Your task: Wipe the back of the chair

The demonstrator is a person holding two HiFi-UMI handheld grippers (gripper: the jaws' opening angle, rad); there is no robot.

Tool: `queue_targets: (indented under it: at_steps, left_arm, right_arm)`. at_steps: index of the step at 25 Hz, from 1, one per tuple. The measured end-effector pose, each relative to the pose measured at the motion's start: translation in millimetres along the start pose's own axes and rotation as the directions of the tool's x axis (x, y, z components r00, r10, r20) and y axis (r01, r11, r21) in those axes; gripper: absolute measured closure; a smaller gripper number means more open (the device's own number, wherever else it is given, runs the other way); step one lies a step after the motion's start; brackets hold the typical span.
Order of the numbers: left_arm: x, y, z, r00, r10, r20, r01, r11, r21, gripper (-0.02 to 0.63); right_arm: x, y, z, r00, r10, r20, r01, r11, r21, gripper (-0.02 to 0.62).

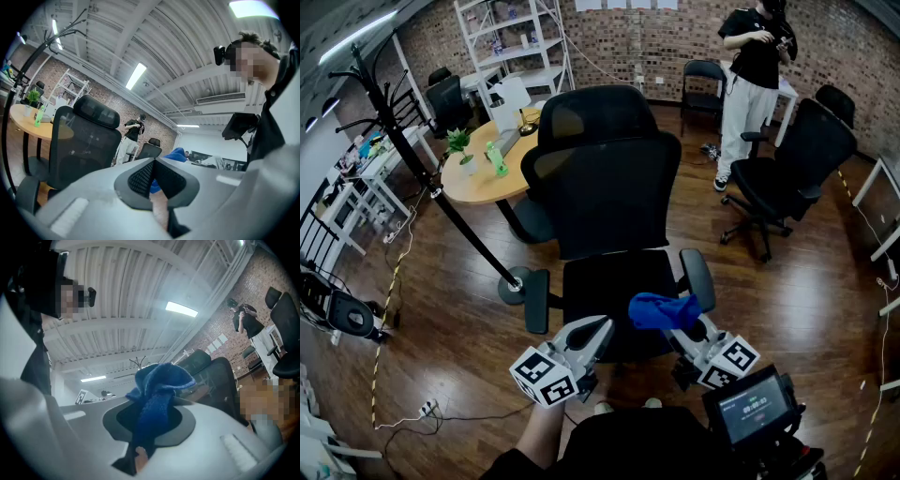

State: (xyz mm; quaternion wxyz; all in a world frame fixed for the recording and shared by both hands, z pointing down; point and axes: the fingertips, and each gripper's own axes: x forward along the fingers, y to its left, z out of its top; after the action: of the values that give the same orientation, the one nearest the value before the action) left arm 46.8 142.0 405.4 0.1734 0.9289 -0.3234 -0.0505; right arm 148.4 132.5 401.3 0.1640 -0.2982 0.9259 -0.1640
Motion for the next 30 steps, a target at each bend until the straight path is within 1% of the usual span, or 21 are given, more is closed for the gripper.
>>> queue_targets:
  at_steps: [3,8,12,15,19,24,30]
  left_arm:
    - [13,-9,-1,1.000,-0.006,-0.013,0.007,1.000,0.011,0.600]
    - [30,-18,-3,1.000,-0.007,-0.019,0.007,0.999,0.043,0.600]
    - [32,-17,-3,1.000,0.013,-0.006,-0.013,0.999,0.035,0.600]
    - [31,-7,-2,1.000,0.025,-0.007,-0.025,0.999,0.024,0.600]
    - [35,16,1,1.000,0.015,0.000,-0.015,1.000,0.016,0.600]
    - [39,67,19,0.999,-0.039,0.037,0.039,0.999,0.011,0.600]
    - [39,136,52,0.990,-0.124,0.059,0.125,0.992,-0.007,0.600]
  right_arm:
    - [-10,-9,4,1.000,-0.002,0.006,0.002,1.000,0.011,0.540]
    - [-18,-22,8,1.000,0.017,-0.003,-0.017,1.000,0.018,0.540]
    - [-18,-31,9,1.000,0.022,-0.011,-0.022,0.999,0.024,0.540]
    - [-7,-37,10,1.000,0.023,-0.016,-0.023,0.999,0.022,0.540]
    - [15,-47,8,1.000,0.014,-0.024,-0.013,1.000,0.007,0.540]
    - [60,-64,12,0.999,-0.035,-0.031,0.034,0.998,-0.056,0.540]
    - [136,-88,25,0.989,-0.146,-0.009,0.144,0.984,-0.108,0.540]
